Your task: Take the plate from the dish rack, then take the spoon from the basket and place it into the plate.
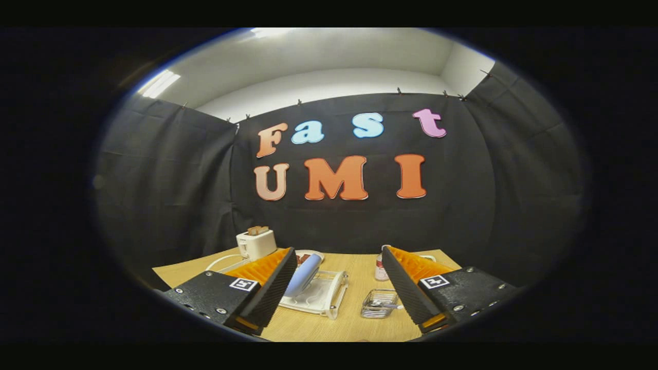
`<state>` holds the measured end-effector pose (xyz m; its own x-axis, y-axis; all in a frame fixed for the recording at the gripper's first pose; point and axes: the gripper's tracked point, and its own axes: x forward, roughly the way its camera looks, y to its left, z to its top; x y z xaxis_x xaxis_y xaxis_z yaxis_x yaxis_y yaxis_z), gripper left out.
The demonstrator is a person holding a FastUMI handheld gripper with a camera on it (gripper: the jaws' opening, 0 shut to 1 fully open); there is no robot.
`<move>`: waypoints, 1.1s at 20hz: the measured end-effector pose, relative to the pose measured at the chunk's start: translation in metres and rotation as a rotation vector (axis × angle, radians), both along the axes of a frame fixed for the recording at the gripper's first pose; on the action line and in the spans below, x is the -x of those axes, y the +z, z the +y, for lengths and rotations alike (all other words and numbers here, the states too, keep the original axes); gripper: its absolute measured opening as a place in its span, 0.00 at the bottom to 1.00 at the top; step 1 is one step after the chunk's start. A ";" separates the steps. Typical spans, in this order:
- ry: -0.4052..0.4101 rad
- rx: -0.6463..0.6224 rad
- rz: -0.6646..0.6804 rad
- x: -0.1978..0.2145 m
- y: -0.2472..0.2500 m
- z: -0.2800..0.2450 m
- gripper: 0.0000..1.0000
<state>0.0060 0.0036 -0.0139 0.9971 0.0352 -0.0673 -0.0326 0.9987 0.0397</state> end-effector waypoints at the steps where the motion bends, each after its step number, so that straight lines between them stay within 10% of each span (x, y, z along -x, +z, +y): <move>1: 0.009 -0.003 0.011 -0.001 -0.002 0.002 0.99; 22: 0.142 -0.205 0.685 -0.091 -0.102 0.074 0.96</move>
<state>0.0972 0.0778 -0.1161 0.7186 0.2400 -0.6526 -0.0620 0.9569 0.2836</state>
